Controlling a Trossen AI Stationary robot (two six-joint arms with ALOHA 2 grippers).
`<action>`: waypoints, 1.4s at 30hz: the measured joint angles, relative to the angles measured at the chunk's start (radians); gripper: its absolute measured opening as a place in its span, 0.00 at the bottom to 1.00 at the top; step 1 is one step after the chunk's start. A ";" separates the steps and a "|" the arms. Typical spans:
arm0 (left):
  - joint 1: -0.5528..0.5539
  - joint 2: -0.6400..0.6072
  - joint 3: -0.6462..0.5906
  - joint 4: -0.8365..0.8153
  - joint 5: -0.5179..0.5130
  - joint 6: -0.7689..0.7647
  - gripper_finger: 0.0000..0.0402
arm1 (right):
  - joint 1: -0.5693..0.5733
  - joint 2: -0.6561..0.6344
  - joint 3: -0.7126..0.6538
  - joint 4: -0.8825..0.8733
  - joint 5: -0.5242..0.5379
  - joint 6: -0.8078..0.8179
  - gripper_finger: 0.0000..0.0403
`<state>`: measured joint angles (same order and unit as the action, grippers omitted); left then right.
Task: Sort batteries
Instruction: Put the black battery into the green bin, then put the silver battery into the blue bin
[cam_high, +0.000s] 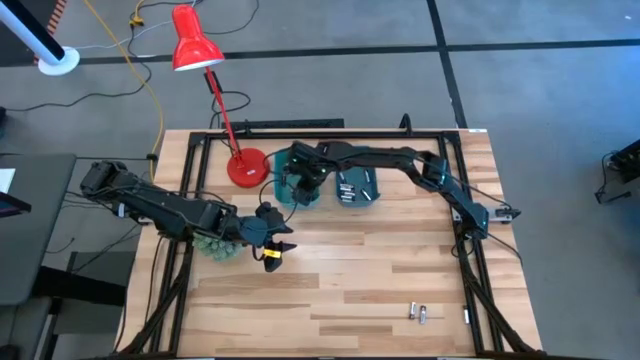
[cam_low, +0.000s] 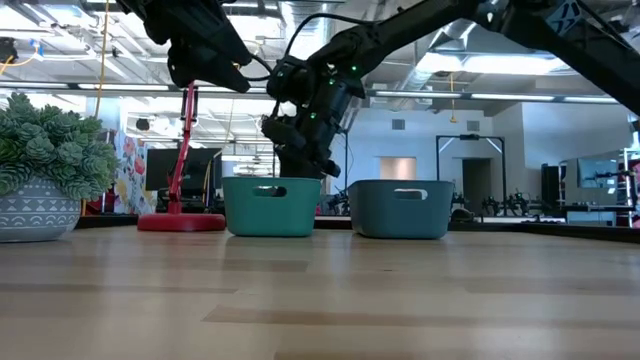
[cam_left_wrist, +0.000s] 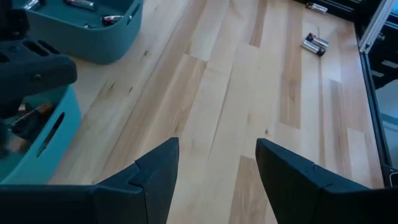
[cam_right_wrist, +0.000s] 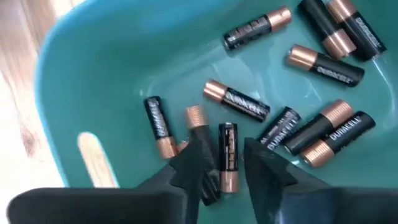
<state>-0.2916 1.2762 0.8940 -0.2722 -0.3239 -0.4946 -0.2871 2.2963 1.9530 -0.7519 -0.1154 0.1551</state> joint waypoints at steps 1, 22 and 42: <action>0.000 0.000 0.000 0.000 0.000 0.000 0.52 | -0.004 0.000 0.000 -0.006 0.000 0.000 0.33; 0.000 0.000 0.000 -0.006 -0.005 0.094 0.52 | 0.018 -0.372 0.000 -0.317 0.008 0.060 0.38; 0.000 0.000 0.000 -0.006 0.001 0.092 0.52 | 0.546 -0.771 -0.470 -0.464 0.339 0.972 0.37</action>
<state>-0.2913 1.2762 0.8936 -0.2787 -0.3234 -0.4030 0.2585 1.5253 1.4828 -1.2158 0.2234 1.1275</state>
